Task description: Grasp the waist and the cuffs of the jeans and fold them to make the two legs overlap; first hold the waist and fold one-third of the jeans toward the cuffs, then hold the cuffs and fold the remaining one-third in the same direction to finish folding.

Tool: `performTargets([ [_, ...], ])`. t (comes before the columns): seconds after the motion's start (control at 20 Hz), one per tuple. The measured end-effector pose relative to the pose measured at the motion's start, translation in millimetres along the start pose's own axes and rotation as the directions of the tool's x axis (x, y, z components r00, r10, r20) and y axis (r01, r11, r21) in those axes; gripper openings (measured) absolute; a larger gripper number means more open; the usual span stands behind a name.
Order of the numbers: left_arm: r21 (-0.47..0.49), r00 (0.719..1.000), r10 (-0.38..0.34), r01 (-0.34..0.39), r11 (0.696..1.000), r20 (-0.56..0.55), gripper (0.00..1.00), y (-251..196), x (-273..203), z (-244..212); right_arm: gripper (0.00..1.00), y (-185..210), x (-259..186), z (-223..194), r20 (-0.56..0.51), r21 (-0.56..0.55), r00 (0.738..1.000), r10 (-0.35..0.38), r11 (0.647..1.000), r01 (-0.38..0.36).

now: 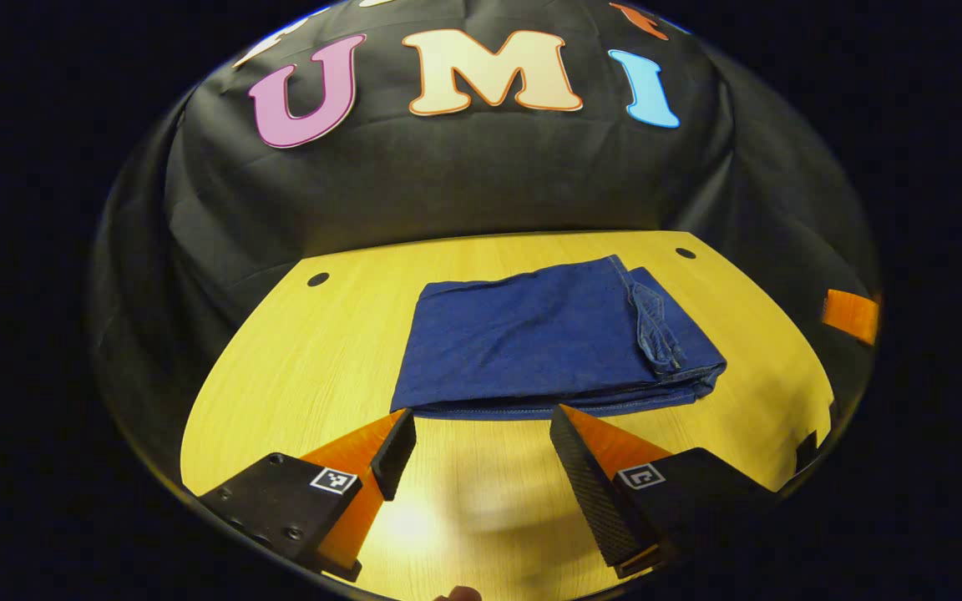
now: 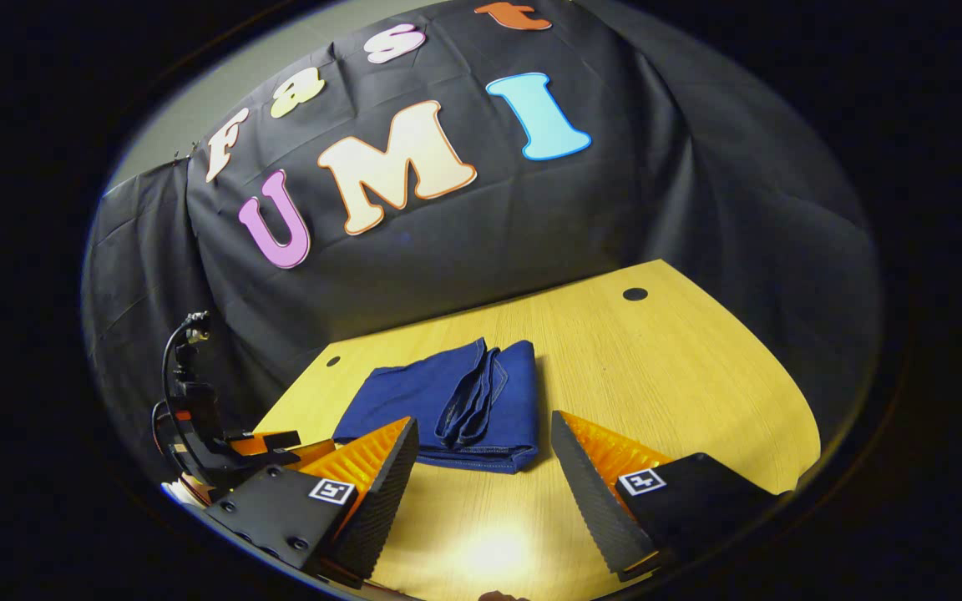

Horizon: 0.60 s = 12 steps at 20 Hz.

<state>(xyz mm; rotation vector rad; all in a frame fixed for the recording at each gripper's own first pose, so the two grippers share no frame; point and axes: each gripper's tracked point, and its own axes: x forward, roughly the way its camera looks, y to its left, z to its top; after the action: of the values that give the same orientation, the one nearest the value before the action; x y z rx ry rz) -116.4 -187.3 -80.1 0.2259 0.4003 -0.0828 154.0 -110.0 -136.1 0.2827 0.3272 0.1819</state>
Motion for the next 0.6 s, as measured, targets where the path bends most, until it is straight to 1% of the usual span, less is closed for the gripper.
performTargets([
  [0.05,-0.009,1.000,-0.027,0.027,1.000,0.004,0.97,-4,4,3,0.99,3,-1,2,0.013,-0.002,1.000,-0.012,1.000,0.012],
  [0.15,-0.005,0.993,-0.114,0.115,0.993,0.016,0.97,-10,-3,6,0.99,9,-6,4,0.028,-0.004,0.999,-0.039,0.999,0.039],
  [0.2,0.015,0.988,-0.153,0.153,0.988,0.002,0.97,-11,-8,4,0.99,13,-10,4,0.025,-0.001,0.998,-0.057,0.998,0.057],
  [0.3,0.056,0.979,-0.203,0.202,0.978,0.020,0.97,-3,-16,8,0.98,26,-19,8,0.045,-0.019,0.997,-0.064,0.998,0.064],
  [0.45,0.088,0.968,-0.253,0.252,0.964,0.000,0.95,5,-22,1,0.99,28,-24,8,0.070,-0.054,0.991,-0.110,0.992,0.114],
  [0.55,0.089,0.964,-0.267,0.267,0.959,-0.011,0.95,10,-23,-1,0.98,32,-28,5,0.068,-0.039,0.990,-0.121,0.992,0.124],
  [0.6,0.083,0.962,-0.272,0.273,0.959,-0.021,0.95,11,-24,-5,0.98,36,-31,5,0.067,-0.028,0.991,-0.114,0.993,0.116],
])
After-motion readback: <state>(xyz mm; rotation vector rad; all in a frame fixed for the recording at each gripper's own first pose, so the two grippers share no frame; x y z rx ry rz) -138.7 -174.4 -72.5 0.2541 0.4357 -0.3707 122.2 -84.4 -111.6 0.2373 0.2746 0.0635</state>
